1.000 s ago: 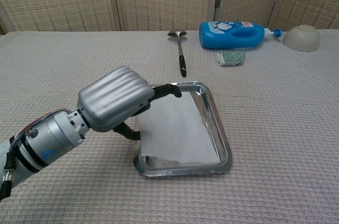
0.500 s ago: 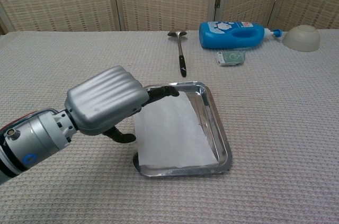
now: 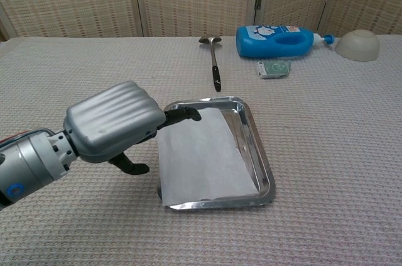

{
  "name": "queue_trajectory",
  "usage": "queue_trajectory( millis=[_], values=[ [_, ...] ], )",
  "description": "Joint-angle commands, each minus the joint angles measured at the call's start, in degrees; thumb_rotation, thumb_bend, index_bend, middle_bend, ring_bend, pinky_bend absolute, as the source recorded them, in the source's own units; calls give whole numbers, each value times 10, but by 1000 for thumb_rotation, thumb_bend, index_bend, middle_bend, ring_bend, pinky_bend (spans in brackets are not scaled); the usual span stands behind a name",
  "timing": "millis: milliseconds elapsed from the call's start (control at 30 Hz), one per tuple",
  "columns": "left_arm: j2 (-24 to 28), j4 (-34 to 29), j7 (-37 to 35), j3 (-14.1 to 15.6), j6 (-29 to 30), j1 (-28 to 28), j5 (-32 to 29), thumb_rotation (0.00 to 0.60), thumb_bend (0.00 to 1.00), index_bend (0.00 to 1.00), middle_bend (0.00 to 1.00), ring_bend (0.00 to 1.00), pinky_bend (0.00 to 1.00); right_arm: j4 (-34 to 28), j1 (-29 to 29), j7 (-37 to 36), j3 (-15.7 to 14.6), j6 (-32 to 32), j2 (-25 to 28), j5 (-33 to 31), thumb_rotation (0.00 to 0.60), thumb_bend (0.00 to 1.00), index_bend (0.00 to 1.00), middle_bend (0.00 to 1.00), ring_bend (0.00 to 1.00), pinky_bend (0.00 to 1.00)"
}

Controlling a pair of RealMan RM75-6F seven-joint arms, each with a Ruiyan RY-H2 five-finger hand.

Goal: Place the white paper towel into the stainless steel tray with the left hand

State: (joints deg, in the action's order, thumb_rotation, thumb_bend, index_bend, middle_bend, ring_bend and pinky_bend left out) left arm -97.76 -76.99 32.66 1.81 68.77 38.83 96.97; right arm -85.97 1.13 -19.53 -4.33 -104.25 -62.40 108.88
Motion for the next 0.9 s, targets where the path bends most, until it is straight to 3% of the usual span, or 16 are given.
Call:
queue_trajectory(
  millis=[33, 133, 233, 333, 633, 900],
  values=[
    [16, -10, -1, 11, -15, 7, 13, 600, 490, 337, 1000, 1000, 1000, 0, 0, 0, 0, 1, 0, -1, 600, 410, 0, 0, 0, 0],
    [22, -15, 14, 13, -24, 2, 7, 600, 663, 327, 1000, 1000, 1000, 0, 1, -1, 1, 3, 0, -3, 600, 410, 0, 0, 0, 0],
    [23, -21, 29, 11, -35, -2, -6, 600, 749, 255, 1000, 997, 1000, -1, 1, 0, 1, 4, 0, -4, 600, 410, 0, 0, 0, 0],
    [26, -27, 47, 9, -49, -4, -17, 600, 809, 250, 1000, 995, 1000, -1, 1, -1, 0, 3, 1, -3, 600, 410, 0, 0, 0, 0],
    [47, -40, 45, 19, -92, -2, -34, 600, 860, 248, 1000, 989, 1000, -1, 0, -3, 1, 2, 2, -5, 600, 410, 0, 0, 0, 0],
    [48, -33, 40, 23, -89, -7, -28, 600, 860, 264, 1000, 988, 1000, -3, 2, 1, 1, 9, 0, -5, 600, 411, 0, 0, 0, 0]
  ],
)
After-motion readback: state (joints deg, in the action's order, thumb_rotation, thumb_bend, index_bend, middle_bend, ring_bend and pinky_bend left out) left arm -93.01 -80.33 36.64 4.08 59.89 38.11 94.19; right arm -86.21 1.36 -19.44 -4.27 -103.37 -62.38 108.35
